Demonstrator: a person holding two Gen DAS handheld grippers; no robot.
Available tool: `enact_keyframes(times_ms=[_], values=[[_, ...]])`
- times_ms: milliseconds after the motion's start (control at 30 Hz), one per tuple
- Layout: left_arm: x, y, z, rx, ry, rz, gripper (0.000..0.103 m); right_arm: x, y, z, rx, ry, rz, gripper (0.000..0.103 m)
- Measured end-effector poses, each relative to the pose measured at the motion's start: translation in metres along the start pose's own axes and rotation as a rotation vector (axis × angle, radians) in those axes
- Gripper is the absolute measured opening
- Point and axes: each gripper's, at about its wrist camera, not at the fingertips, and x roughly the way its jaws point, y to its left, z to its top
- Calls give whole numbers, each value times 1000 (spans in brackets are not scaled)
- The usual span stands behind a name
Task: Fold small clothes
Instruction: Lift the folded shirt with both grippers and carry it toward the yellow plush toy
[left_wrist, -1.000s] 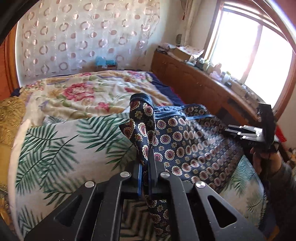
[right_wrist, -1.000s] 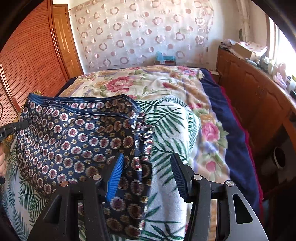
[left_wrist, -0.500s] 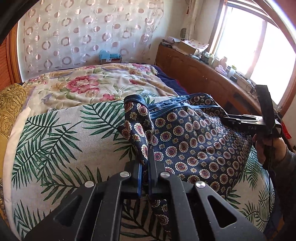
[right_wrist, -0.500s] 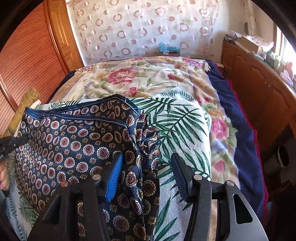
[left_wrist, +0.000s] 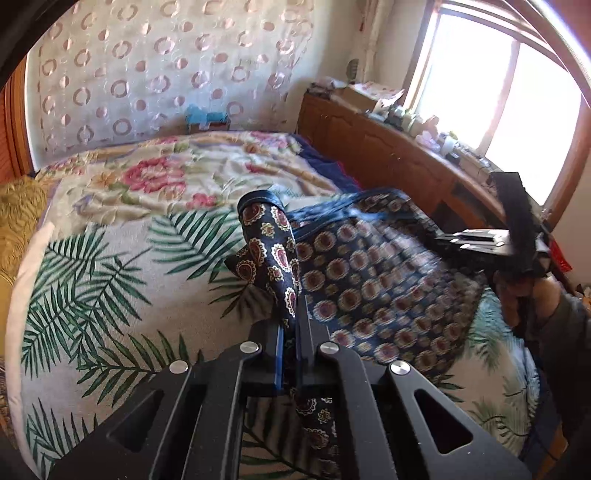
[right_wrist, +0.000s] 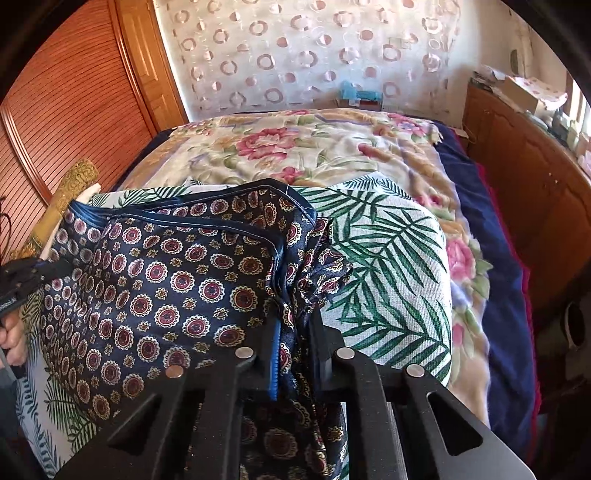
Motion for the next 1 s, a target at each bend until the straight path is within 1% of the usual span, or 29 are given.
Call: enact_keyframes(times_ms=[133, 300, 367, 533, 667, 900, 1000], values=[[-34, -11, 3, 6, -74, -31, 5, -17, 15, -3, -34, -53, -44, 10], [-76, -19, 6, 28, -151, -24, 5, -48, 38, -1, -61, -132, 2, 10], [-94, -15, 7, 29, -182, -5, 5, -60, 55, 1, -107, -168, 4, 9], [-129, 1, 1, 12, -237, 48, 5, -76, 94, 10, -162, -220, 44, 10], [-153, 22, -10, -13, -265, 99, 5, -76, 121, 20, -196, -250, 83, 10], [-183, 62, -26, -74, -307, 189, 5, -53, 162, 41, -294, -256, 131, 10], [-191, 84, -32, -128, -341, 222, 5, -40, 170, 61, -323, -279, 160, 10]])
